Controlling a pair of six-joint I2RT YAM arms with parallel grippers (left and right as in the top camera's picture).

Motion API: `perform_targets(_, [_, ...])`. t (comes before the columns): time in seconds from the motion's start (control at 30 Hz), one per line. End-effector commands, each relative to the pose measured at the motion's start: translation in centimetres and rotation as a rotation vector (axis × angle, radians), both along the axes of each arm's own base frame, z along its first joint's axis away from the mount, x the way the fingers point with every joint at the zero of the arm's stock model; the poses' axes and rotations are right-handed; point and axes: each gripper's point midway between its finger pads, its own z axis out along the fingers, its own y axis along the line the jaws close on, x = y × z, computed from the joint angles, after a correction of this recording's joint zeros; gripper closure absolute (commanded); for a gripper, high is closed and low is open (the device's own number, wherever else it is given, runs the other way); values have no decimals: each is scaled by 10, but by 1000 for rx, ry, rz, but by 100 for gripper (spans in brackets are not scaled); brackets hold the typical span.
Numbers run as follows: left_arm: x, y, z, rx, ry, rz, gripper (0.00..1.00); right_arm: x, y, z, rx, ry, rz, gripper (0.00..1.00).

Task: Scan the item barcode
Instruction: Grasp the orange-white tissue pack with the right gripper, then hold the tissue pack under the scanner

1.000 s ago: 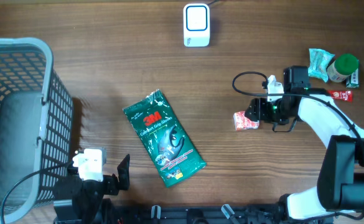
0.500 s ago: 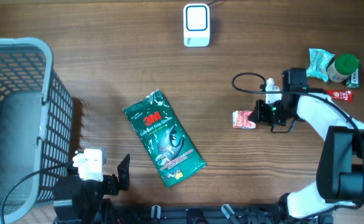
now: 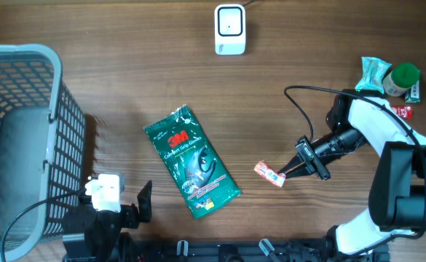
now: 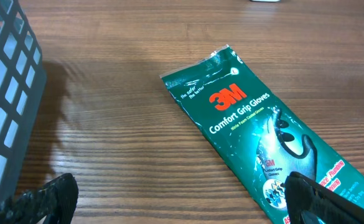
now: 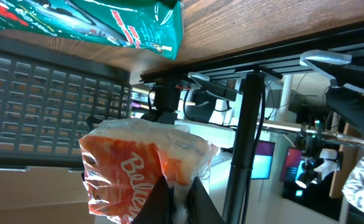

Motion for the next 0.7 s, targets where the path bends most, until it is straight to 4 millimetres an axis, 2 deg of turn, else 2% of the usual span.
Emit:
perform_targets(0.0, [0,-1,2,-9,-9,0,0,-3,-3,-3,-3,-30,48,96])
perform_targets(0.17, [0,-1,2,-9,-9,0,0,-14,12,-2,-6,-21,126,96])
perform_targets(0.33, [0,-1,2,-9,-9,0,0,-16,54,18,139,-15,105,96])
perform_targets(0.43, [0,-1,2,-9,-9,0,0,-11,67,6,130,-70,130,96])
perform_targets(0.53, [0,-1,2,-9,-9,0,0,-8,71,5,147,-100,132,96])
perform_targets(0.67, [0,-1,2,-9,-9,0,0,15,73,-19,135,-312,180,96])
